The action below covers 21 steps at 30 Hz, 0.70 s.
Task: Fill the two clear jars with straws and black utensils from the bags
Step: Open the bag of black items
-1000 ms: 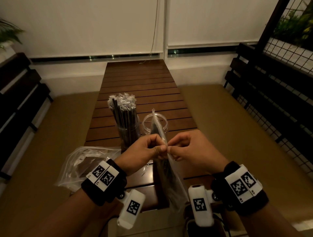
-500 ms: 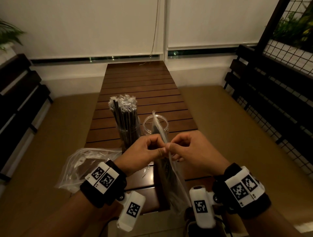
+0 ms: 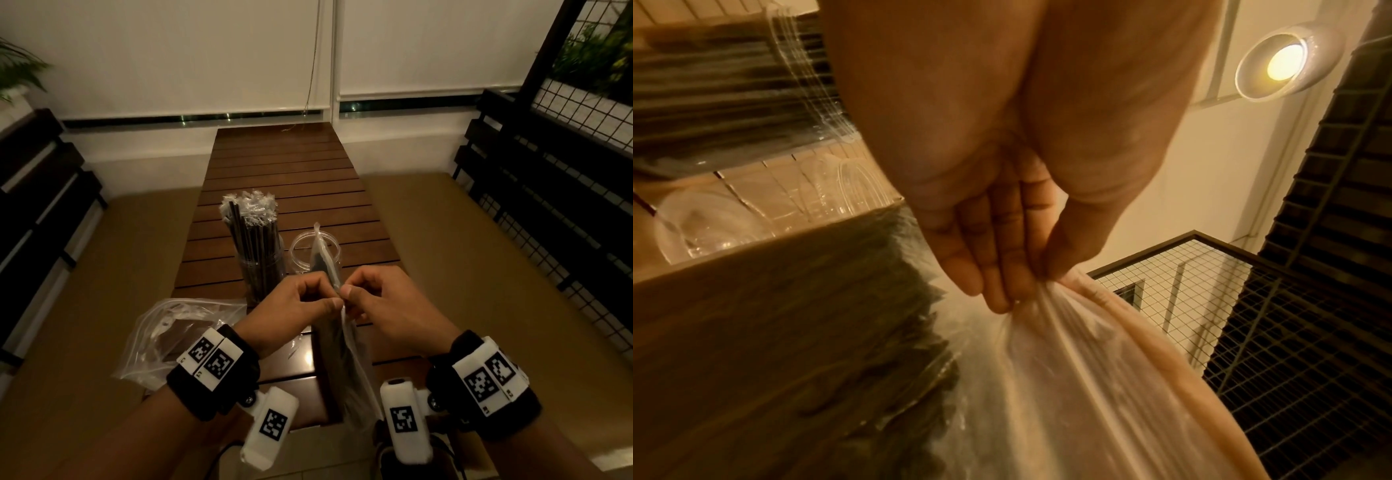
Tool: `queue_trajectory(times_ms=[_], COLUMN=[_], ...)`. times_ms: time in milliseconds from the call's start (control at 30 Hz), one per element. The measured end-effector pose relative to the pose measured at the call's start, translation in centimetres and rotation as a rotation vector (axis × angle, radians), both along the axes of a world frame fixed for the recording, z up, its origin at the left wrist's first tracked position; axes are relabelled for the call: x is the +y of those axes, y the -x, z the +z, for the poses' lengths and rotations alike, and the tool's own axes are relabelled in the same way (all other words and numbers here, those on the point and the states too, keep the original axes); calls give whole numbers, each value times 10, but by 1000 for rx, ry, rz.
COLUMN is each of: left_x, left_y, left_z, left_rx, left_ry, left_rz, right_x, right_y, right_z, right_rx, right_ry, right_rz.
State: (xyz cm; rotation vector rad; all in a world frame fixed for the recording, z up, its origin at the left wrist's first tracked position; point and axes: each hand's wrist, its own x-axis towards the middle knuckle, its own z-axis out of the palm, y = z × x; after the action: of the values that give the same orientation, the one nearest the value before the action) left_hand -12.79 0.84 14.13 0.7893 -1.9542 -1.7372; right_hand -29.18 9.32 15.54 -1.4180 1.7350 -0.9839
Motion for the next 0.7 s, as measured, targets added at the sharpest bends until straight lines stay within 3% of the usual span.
queue_trajectory(times_ms=[400,700], left_x=[3,9], left_y=[0,9], left_z=[-7,1], left_rx=[141,48], left_ry=[-243,-132], left_rz=[25,102], right_x=[6,1], right_y=[6,2], right_z=[-1,-12], right_rx=[-196,32], right_ry=[-12,35], right_rz=[-17,-84])
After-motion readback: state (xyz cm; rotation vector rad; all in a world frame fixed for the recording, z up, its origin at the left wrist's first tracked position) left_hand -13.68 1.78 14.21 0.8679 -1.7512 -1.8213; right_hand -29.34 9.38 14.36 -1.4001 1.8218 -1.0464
